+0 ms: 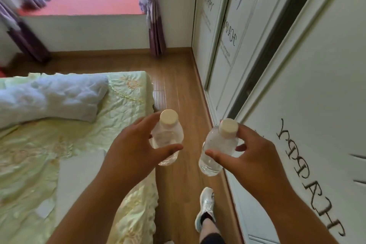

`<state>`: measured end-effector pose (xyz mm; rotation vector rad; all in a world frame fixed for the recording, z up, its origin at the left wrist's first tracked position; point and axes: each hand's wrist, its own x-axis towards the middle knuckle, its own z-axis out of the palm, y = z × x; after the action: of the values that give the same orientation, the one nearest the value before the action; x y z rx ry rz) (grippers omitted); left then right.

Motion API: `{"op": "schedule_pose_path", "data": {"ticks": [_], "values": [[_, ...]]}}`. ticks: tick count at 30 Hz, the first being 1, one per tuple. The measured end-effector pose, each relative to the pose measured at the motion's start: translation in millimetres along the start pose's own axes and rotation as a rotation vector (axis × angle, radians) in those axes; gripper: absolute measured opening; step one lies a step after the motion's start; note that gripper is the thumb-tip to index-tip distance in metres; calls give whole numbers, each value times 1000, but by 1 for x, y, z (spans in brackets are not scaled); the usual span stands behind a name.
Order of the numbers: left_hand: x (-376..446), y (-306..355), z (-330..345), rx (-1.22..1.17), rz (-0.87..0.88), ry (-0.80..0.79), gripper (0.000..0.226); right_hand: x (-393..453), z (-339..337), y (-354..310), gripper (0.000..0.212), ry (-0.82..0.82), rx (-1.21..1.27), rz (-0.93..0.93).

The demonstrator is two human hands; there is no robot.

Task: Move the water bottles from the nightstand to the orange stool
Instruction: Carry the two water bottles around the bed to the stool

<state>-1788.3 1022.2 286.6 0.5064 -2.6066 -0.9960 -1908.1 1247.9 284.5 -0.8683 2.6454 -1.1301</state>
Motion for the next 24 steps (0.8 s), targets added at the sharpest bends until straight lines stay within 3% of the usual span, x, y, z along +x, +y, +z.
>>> {"op": "schedule_pose_path", "data": {"ticks": [15,24], "values": [[179,6,21,63,-177,208,75,262,-17,26,75,-115,23,-264],[263,-14,34,62,-216,216,73,364,-13,44,78,-156,-3,-271]]}}
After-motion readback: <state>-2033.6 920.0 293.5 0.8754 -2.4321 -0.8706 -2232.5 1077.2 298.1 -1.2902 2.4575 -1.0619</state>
